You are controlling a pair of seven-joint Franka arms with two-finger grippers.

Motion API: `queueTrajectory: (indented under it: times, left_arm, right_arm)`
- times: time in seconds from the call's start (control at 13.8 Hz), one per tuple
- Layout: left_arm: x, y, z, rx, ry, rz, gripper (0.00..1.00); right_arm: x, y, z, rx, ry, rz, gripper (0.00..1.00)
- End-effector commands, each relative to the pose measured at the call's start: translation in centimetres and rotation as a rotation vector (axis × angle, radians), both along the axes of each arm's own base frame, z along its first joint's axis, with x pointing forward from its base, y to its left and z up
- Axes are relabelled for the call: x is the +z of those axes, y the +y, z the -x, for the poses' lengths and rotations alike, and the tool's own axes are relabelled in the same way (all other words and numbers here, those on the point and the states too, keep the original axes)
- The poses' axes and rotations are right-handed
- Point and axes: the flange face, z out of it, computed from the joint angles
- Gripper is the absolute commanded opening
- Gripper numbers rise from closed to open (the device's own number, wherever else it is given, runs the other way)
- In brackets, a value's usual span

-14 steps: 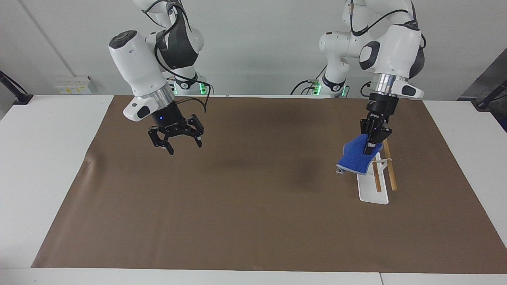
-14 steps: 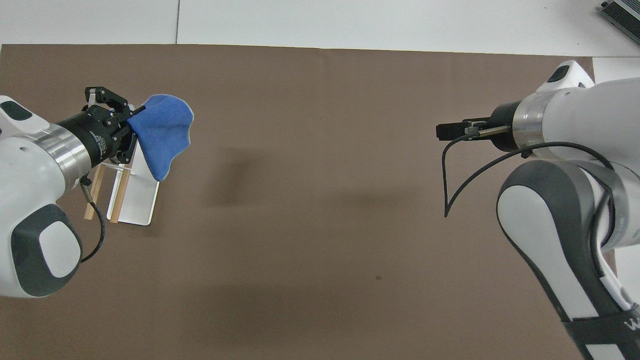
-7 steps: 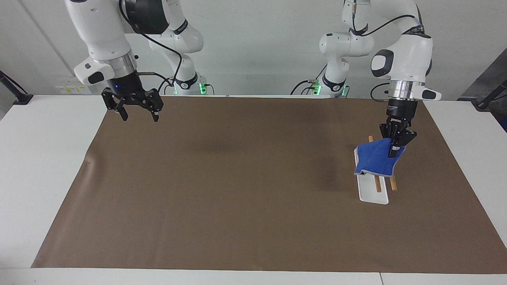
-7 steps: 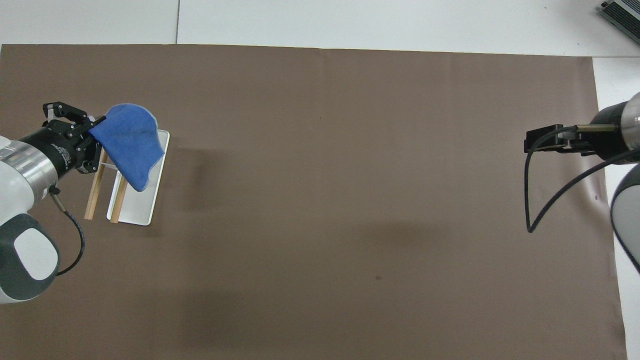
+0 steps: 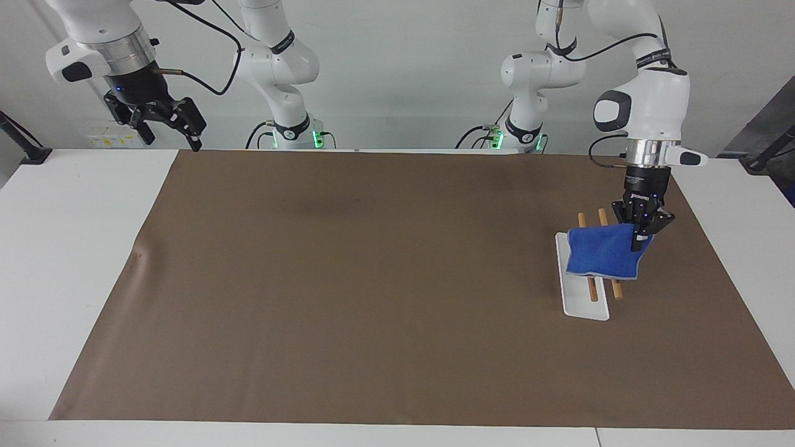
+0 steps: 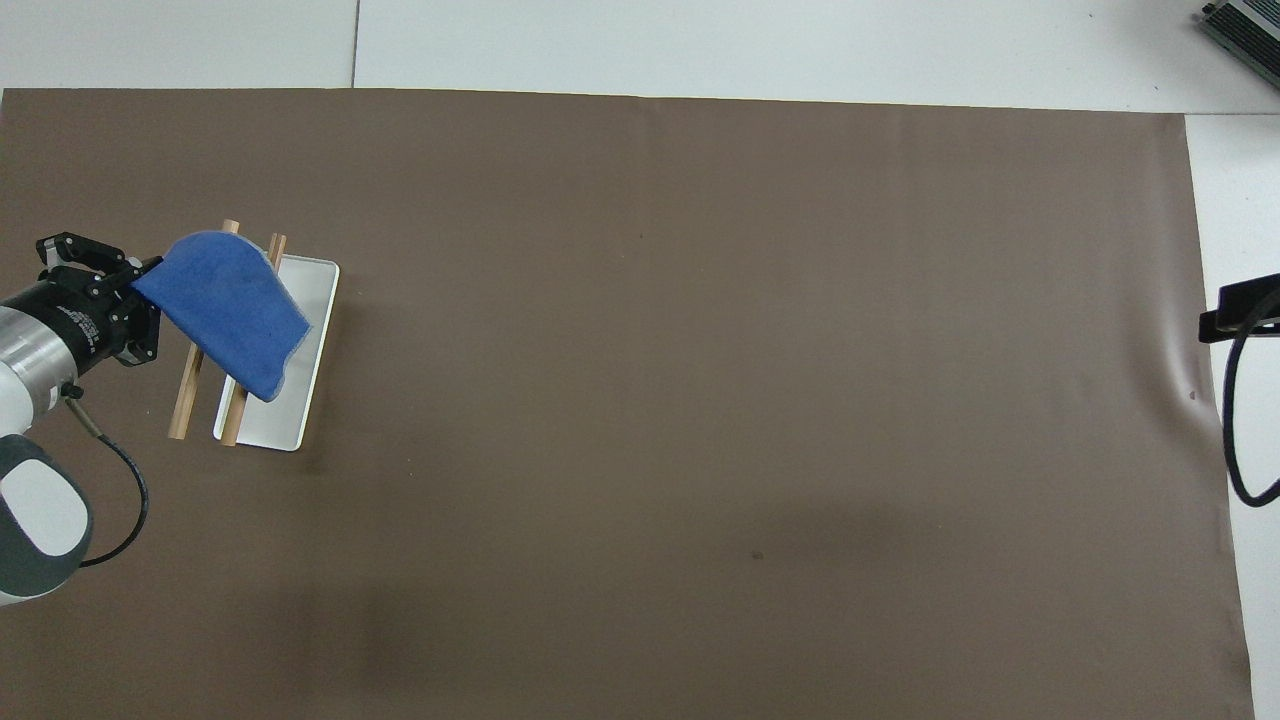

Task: Right arm passes towel to left arm to hang
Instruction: 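Drape the towel over the rack crossbar and open the left gripper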

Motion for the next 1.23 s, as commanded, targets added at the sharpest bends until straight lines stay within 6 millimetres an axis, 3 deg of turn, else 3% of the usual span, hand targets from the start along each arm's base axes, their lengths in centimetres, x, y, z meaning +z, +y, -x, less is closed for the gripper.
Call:
queueTrajectory:
  times: [0.0,0.36,0.65,0.87,1.09,1.16]
  left_arm:
    - [-0.8,0.9,0.3,0.045,0.002,0.01,0.0]
    - [-2.1,3.8,0.5,0.097,0.044,0.014,0.0]
    - [-3.1,4.0,0.7,0.098,0.094,0.022,0.0]
    - [-3.2,5.2,0.9,0.12,0.116,0.028,0.25]
    - [-3.2,7.0,1.2,0.148,0.138,0.033,0.71]
    - [-3.1,7.4,1.2,0.149,0.157,0.035,0.74]
  right_arm:
    - [-0.8,0.7,0.6,-0.011,-0.005,0.005,1.0]
    - [-0.9,1.0,0.6,-0.002,-0.006,0.0,1.0]
    - [-1.2,1.2,1.0,0.007,0.008,-0.002,1.0]
    - [-1.1,1.1,1.0,0.008,0.005,-0.002,1.0]
    - [-1.1,1.4,0.8,0.01,-0.007,-0.001,1.0]
    - [-1.3,1.4,0.9,0.01,-0.004,-0.001,1.0]
